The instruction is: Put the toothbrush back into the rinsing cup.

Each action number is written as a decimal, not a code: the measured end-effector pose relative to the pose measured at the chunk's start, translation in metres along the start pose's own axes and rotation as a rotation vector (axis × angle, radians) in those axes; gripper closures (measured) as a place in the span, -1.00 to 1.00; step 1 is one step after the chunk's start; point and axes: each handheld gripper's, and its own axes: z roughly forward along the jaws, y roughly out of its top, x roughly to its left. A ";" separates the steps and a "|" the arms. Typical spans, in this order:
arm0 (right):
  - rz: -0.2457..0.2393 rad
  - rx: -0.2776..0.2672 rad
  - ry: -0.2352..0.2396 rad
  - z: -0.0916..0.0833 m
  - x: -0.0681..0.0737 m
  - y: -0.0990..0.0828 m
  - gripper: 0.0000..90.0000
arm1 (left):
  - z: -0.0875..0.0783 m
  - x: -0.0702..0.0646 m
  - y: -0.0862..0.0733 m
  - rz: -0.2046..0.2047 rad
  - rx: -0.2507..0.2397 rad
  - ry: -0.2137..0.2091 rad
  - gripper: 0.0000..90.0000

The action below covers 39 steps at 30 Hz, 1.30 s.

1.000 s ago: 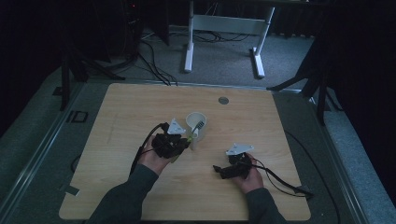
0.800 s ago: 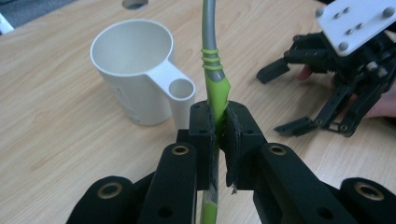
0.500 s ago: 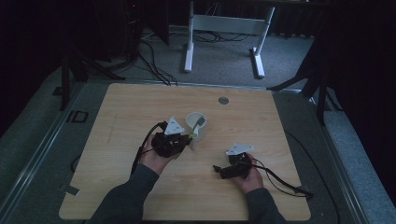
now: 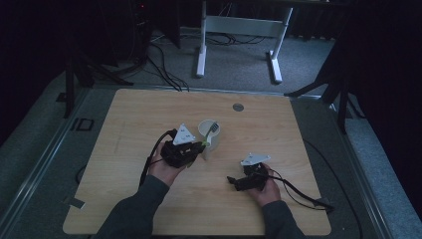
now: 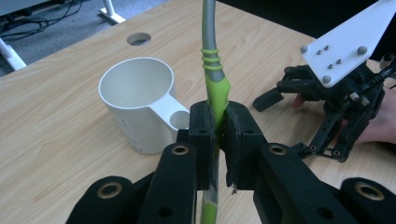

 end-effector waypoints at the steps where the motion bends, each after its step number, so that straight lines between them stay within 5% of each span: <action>1: 0.000 0.000 0.000 0.000 0.000 0.000 -0.73 | 0.000 0.000 0.000 0.001 -0.005 0.001 0.83; 39: -0.001 -0.001 -0.001 0.000 0.000 0.000 -0.73 | 0.006 0.003 0.007 -0.017 -0.138 -0.011 0.83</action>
